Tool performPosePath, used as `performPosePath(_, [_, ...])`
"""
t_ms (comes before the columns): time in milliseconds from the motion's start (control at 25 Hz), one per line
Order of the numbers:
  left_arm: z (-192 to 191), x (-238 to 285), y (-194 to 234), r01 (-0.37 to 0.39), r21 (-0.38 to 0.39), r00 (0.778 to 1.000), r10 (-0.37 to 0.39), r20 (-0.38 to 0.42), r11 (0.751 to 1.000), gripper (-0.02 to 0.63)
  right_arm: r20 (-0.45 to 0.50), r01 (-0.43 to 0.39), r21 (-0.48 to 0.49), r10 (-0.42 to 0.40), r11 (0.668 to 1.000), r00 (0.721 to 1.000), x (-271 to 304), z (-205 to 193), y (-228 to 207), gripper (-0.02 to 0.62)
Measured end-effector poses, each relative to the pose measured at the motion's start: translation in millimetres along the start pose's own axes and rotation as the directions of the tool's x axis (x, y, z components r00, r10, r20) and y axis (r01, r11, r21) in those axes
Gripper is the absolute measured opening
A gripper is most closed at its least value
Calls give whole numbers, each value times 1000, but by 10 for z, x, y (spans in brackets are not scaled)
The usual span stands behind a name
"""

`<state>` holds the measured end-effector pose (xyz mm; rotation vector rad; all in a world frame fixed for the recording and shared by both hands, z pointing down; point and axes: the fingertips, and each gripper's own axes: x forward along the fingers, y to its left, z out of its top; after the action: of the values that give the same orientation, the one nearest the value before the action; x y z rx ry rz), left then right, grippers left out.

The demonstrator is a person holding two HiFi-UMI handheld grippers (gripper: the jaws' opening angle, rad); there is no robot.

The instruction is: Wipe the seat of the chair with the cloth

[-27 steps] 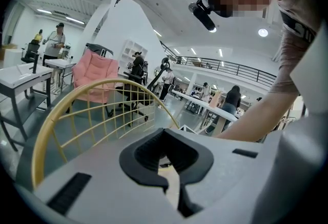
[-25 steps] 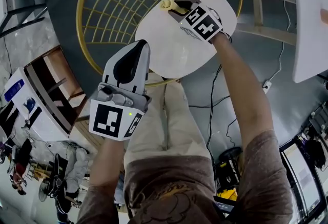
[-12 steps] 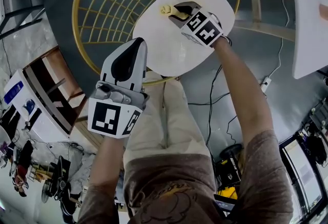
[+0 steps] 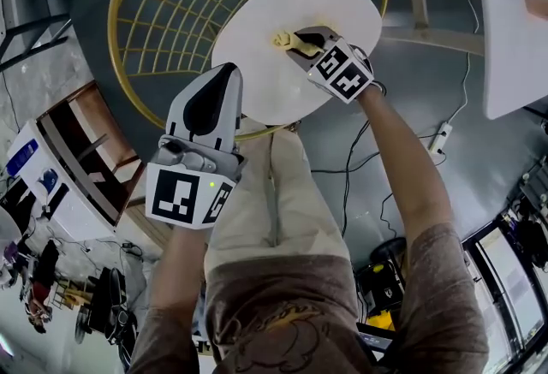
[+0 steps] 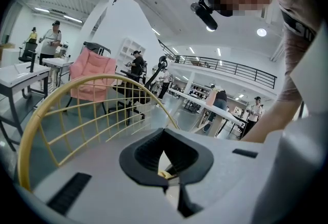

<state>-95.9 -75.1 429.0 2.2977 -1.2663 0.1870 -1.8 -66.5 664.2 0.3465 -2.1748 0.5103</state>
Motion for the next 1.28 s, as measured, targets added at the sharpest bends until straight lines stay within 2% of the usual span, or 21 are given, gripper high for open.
performPosePath(160, [-15, 13, -94, 13, 2, 1000, -13, -3, 1000, 9, -30, -5, 1, 5, 1000, 1000, -89, -251, 170, 130])
performPosePath(400, [-30, -3, -226, 30, 11, 1000, -30, -2, 999, 9, -1, -14, 47, 14, 999, 1000, -200, -525, 444, 130])
performPosePath(560, [-70, -21, -316, 40, 13, 999, -40, -4, 999, 9, -23, -9, 71, 10, 997, 1000, -258, -743, 593, 130])
performPosePath(800, [-96, -56, -465, 57, 18, 998, -57, -6, 998, 9, -39, -38, 63, 41, 997, 998, -344, -935, 868, 130])
performPosePath(1040, [-133, -102, -559, 75, 18, 997, -75, -10, 997, 9, -49, -56, 124, 62, 991, 997, -379, -1088, 1052, 130])
performPosePath(1280, [-134, -56, -637, 95, 17, 995, -95, -18, 995, 9, 2, -77, 181, 78, 981, 997, -477, -1189, 1180, 130])
